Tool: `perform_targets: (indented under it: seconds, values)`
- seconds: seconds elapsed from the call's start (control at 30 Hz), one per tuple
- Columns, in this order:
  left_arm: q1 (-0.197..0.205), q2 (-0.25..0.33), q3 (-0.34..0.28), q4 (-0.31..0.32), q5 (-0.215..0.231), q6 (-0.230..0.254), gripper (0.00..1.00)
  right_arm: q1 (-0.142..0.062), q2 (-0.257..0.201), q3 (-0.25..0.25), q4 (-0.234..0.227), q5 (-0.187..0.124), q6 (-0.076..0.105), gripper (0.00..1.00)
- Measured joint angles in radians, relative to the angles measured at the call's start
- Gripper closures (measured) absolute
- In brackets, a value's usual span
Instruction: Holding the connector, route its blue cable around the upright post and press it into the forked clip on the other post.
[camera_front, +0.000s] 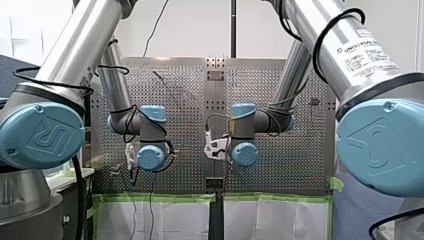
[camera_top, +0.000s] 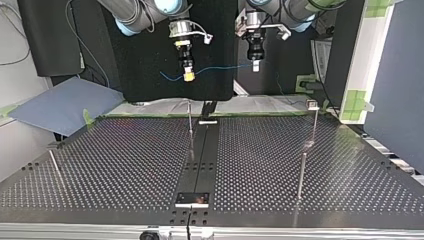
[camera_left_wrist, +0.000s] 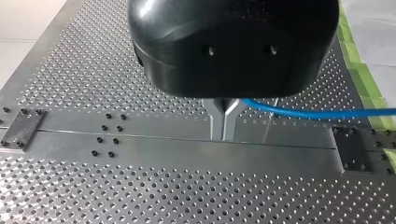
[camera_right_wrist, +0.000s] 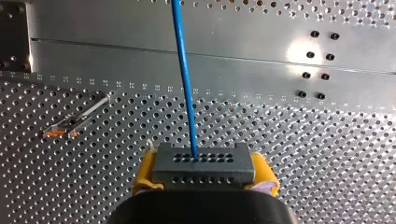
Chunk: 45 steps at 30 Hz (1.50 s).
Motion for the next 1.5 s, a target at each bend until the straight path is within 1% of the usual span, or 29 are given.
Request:
perform_targets:
  seconds: [0.67,1.0,1.4,1.5]
  values:
    - [0.000,-0.001,-0.001,0.000,0.000,0.001,0.98,0.001,0.000,0.000,-0.002,-0.001,0.000,1.00]
    - [0.000,-0.001,-0.002,0.000,0.000,0.002,0.98,0.002,0.053,-0.003,0.006,-0.004,0.000,1.00]
    - [0.000,-0.002,-0.001,0.000,0.000,0.002,0.98,0.002,0.058,-0.003,0.006,-0.005,0.000,1.00]
    - [0.002,-0.011,-0.001,-0.002,-0.006,0.011,0.98,0.002,0.058,-0.003,0.006,-0.005,0.000,1.00]
